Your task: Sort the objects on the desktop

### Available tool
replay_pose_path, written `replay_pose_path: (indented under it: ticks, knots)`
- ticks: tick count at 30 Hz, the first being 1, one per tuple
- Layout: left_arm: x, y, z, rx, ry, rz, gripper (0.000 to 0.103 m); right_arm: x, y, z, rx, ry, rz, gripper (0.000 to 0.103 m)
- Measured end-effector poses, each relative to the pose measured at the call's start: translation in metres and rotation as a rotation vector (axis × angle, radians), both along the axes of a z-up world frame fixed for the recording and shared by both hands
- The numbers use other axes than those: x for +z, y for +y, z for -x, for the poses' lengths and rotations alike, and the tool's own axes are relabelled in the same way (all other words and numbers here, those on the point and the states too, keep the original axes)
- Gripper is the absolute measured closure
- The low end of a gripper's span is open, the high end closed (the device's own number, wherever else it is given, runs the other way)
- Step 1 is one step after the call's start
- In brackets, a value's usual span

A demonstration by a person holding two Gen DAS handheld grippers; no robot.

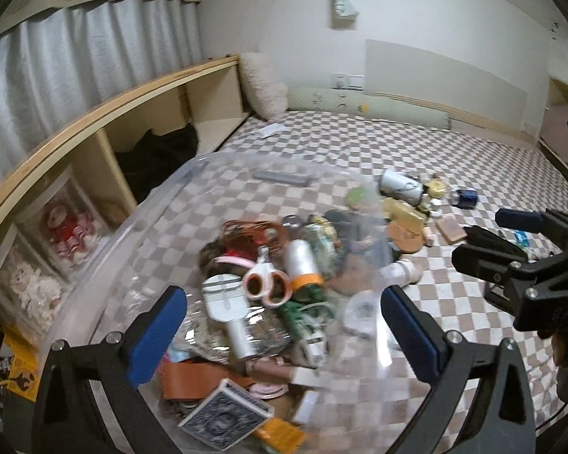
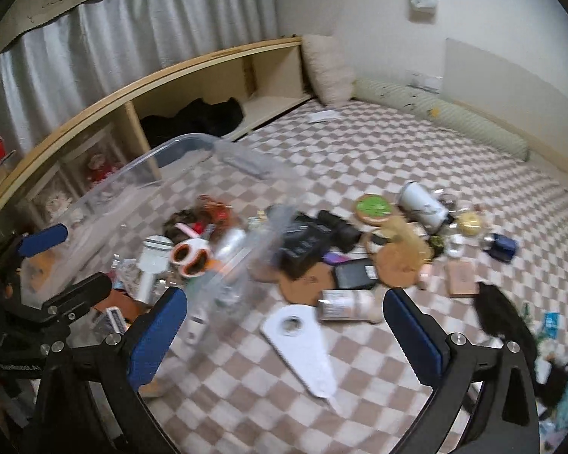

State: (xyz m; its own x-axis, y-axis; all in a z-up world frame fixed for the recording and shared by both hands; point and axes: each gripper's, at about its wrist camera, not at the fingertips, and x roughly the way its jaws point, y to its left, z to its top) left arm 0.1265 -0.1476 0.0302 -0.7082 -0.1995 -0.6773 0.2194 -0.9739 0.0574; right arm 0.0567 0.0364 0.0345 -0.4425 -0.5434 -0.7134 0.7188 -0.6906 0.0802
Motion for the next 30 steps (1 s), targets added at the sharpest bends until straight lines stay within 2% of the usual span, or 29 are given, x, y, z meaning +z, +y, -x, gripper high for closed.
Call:
replay_pose_path:
  ticks: [6,13,20,25,30]
  knots:
    - [0.012,0.036,0.016,-0.079,0.026,-0.035,0.0,0.014,0.042,0.002,-0.053,0.053,-0.013,0.0]
    - [0.021,0.081,0.031,-0.123,0.065,0.028,0.0,0.022,0.08,0.002,-0.081,0.071,0.0,0.0]
    - [0.011,0.111,0.036,-0.134,0.033,0.044,0.0,0.013,0.115,0.005,-0.107,0.093,-0.036,0.0]
    - [0.0,0.131,0.027,-0.151,0.019,0.009,0.0,0.005,0.143,0.01,-0.142,0.115,-0.042,0.0]
    - [-0.006,0.146,0.018,-0.145,0.03,-0.008,0.0,0.0,0.166,0.016,-0.15,0.094,-0.007,0.0]
